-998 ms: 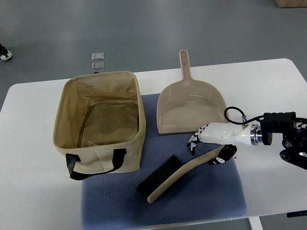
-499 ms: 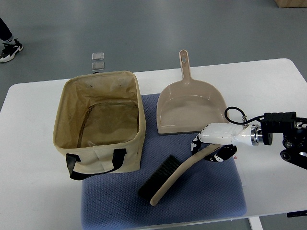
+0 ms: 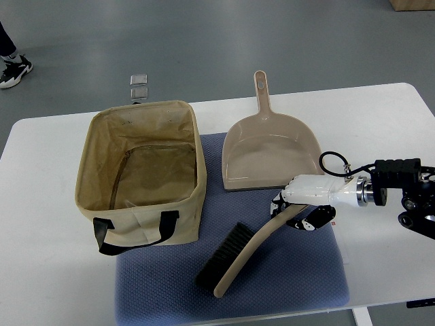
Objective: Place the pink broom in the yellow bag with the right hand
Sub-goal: 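Close the right hand fingers around the brush handle, then lift the brush with the right hand and carry it over the bag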
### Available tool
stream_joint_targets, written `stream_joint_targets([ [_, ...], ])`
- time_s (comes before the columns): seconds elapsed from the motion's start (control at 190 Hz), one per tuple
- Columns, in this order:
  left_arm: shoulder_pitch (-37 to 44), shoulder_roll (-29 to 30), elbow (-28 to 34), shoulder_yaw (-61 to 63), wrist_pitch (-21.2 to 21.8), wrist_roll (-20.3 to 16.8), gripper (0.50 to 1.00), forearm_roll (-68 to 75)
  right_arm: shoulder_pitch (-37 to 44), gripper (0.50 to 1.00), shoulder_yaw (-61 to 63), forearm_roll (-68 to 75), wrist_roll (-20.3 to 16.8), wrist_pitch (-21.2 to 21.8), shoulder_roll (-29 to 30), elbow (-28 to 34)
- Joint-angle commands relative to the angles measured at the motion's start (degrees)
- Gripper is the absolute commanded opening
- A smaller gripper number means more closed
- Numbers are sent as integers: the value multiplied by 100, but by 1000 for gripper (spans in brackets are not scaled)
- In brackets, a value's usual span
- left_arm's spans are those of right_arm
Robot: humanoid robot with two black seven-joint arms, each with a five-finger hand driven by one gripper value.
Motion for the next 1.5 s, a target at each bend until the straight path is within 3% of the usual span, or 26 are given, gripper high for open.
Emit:
stream_joint_targets([
  [0.0,-3,0,0,0,-4,2,1000,0,49,500,56,57,69,-56,-64,0],
  [0.856,-3,0,0,0,5,2,1000,0,946,500,452,1604,368,-56,-1215,-9],
  [1.172,-3,0,0,0,5,2,1000,0,1798,500,751,2202,526,516,-1576,-484],
  [1.398,6,0,0,0,-4,2,1000,0,1930,500,1621,2246,438,990,-1470,-616],
  [1.497,-3,0,0,0,-4,2,1000,0,2158,500,1577,2210,289,1052,-1004,-624],
])
